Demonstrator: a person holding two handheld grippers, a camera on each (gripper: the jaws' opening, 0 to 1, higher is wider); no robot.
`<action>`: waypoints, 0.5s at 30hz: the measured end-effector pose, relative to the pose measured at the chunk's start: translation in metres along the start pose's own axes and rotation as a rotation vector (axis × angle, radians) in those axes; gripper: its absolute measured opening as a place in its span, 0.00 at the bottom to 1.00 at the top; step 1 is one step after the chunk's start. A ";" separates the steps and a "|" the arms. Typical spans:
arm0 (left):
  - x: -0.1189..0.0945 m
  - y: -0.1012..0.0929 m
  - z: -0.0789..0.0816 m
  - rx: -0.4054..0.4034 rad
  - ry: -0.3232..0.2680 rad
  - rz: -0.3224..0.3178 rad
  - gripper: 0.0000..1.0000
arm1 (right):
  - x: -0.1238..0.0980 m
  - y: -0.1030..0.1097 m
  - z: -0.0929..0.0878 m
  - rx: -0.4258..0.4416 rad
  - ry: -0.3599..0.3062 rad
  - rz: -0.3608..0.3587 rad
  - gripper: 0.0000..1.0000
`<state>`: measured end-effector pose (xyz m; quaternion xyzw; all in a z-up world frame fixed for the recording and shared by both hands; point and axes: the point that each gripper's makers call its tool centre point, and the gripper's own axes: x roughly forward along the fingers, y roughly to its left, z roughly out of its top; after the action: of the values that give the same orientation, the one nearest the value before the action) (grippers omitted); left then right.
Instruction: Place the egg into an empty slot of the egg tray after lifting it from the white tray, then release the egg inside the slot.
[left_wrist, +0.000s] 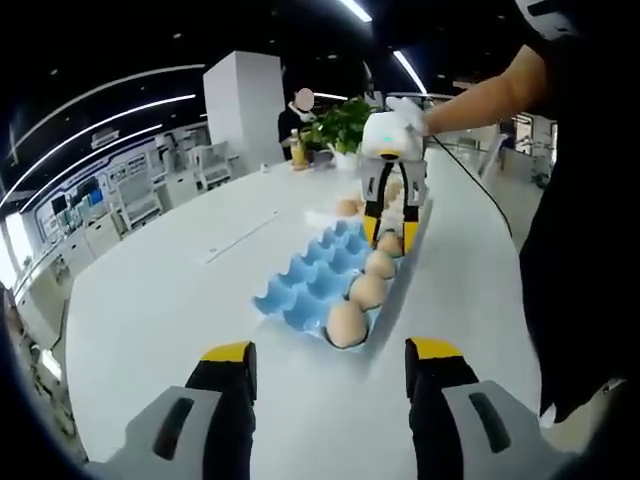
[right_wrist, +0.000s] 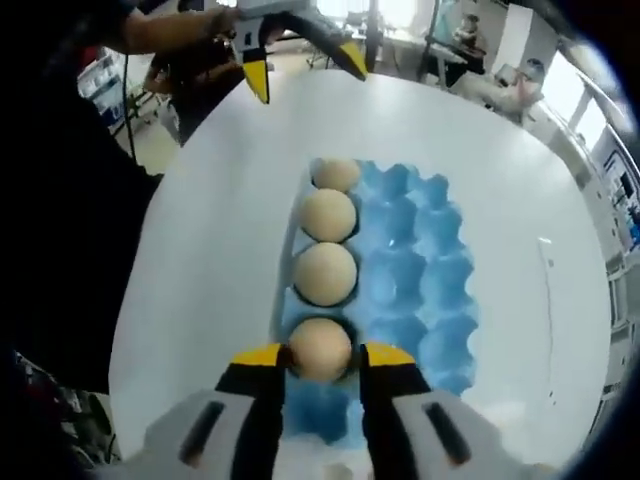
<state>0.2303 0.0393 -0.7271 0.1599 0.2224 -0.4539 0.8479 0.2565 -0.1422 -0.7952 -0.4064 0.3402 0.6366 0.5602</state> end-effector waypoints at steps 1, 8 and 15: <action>0.000 0.000 0.001 0.000 -0.001 0.000 0.61 | 0.000 0.000 0.000 0.000 -0.004 -0.002 0.35; 0.000 0.001 0.004 0.008 -0.008 0.002 0.60 | -0.009 0.000 -0.002 0.024 -0.018 -0.018 0.33; 0.001 0.002 0.004 0.008 -0.008 0.002 0.60 | -0.017 0.000 -0.013 0.065 -0.022 -0.033 0.31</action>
<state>0.2328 0.0380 -0.7243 0.1618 0.2170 -0.4544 0.8486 0.2593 -0.1608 -0.7859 -0.3863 0.3479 0.6204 0.5872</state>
